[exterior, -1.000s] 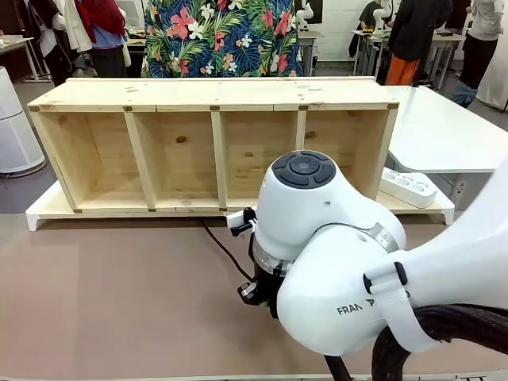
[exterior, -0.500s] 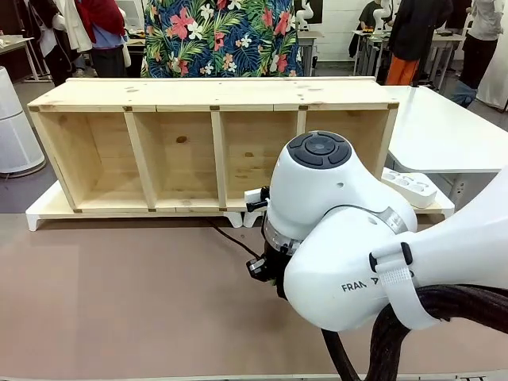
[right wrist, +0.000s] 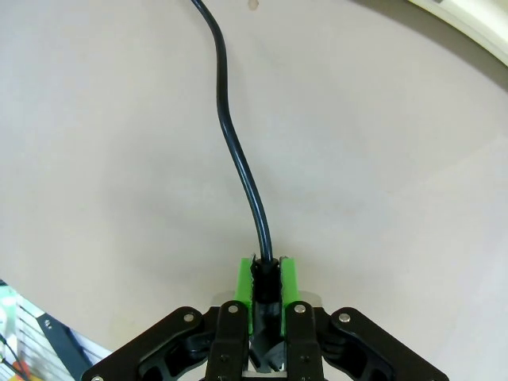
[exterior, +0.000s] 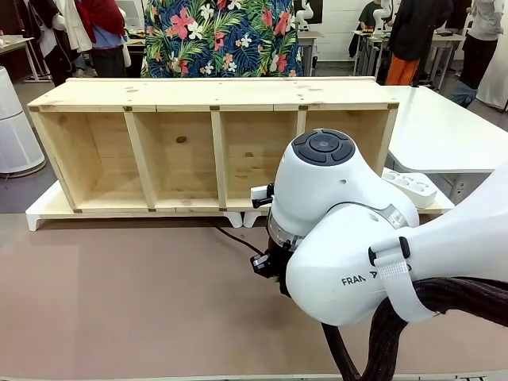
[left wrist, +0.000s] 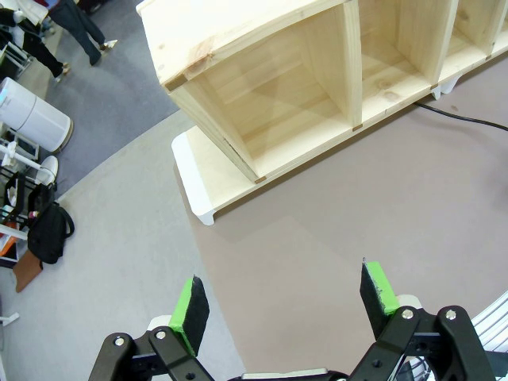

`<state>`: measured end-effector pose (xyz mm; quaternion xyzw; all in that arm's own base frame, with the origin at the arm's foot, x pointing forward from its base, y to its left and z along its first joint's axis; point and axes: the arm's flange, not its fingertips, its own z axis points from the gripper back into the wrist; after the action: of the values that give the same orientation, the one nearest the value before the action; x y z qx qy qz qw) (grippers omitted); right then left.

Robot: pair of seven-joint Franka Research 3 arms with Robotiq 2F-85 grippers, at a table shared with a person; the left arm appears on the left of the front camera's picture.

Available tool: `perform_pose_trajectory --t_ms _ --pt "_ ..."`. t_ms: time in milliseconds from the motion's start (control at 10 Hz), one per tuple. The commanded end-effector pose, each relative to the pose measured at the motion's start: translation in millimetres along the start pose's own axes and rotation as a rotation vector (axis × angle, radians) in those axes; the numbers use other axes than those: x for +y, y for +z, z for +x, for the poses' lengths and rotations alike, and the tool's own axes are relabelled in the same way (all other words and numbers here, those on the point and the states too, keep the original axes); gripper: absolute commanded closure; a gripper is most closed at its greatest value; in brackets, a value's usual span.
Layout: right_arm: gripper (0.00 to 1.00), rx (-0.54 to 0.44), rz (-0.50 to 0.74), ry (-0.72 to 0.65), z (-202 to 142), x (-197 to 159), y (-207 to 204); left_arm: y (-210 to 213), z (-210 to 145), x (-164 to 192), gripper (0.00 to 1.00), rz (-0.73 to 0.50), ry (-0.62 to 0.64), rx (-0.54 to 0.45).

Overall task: Perform cable management.
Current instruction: Pull the grasped Power Cable to the location of the Power Strip.

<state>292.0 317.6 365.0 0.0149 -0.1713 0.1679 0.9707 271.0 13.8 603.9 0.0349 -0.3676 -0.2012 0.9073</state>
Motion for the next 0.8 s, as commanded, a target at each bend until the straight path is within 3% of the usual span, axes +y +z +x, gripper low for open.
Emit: perform_pose_trajectory --t_ms 0,700 --pt "0.84 0.001 0.001 -0.002 0.2 -0.4 0.4 0.1 0.5 -0.1 0.0 0.0 0.013 -0.004" --pt "0.84 0.0 0.0 0.001 -0.2 0.3 0.0 0.1 0.5 -0.1 0.0 0.0 0.013 -0.004"
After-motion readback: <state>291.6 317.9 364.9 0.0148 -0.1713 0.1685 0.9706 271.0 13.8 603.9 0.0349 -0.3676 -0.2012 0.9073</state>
